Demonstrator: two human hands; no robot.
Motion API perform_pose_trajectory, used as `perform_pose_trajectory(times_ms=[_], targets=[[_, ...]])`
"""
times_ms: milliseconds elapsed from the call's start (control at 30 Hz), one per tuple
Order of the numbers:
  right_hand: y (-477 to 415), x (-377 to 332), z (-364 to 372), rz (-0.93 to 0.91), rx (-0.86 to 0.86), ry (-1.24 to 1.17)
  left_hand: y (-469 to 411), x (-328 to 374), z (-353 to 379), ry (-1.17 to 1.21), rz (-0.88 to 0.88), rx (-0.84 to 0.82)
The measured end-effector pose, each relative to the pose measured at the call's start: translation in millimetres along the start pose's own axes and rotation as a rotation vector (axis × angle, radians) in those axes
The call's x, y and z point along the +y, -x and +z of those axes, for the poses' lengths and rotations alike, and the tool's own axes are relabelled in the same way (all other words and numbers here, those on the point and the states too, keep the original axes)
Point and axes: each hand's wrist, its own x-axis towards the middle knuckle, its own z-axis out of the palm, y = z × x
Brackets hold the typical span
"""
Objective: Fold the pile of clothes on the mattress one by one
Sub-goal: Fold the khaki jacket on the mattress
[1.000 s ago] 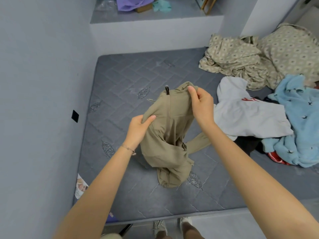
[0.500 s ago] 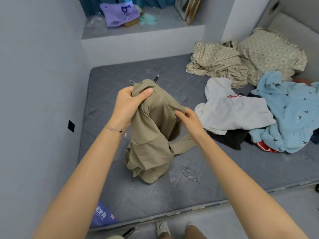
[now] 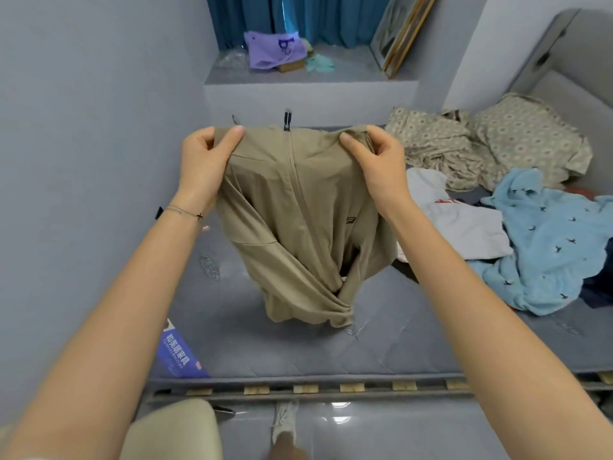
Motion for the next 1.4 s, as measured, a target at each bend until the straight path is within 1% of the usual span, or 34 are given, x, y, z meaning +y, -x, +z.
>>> perform_pose_trajectory(times_ms=[100,233,300,367,500,633,767,900,1000,1100,1167,1200,1300,1400], targets=[[8,-12,-4,-0.048,0.029,-0.026,16,12,4,-0.058,0.139,0.069],[1,-30,-7,-0.120,0.048,-0.030,13,25,1,-0.016,0.227,0.129],[-11,-29,-7,-0.159,0.056,-0.013,0,26,0,-0.005,0.236,0.127],[-27,-12,-3,-0.155,0.057,0.017,-17,13,5,-0.014,0.200,0.100],[-47,59,15,-0.042,0.054,0.106,-58,-65,20,-0.059,0.084,0.023],[-68,151,32,0.114,0.056,0.169,-109,-158,36,-0.069,-0.002,-0.057],[-92,251,44,0.250,0.080,0.254,-152,-248,65,-0.108,-0.163,-0.167],[-105,357,49,0.358,0.120,0.343,-183,-340,95,-0.135,-0.246,-0.262],[-113,425,54,0.438,0.118,0.449,-199,-407,113,-0.143,-0.278,-0.304],[-126,482,62,0.464,0.129,0.511,-212,-465,130,-0.173,-0.296,-0.321],[-136,518,69,0.474,0.146,0.551,-223,-498,138,-0.209,-0.267,-0.306],[-140,534,72,0.507,0.152,0.555,-228,-512,142,-0.222,-0.247,-0.297],[-144,574,79,0.566,0.123,0.591,-236,-556,142,-0.322,-0.274,-0.299],[-139,585,85,0.492,0.066,0.649,-227,-577,133,-0.380,-0.335,-0.321]])
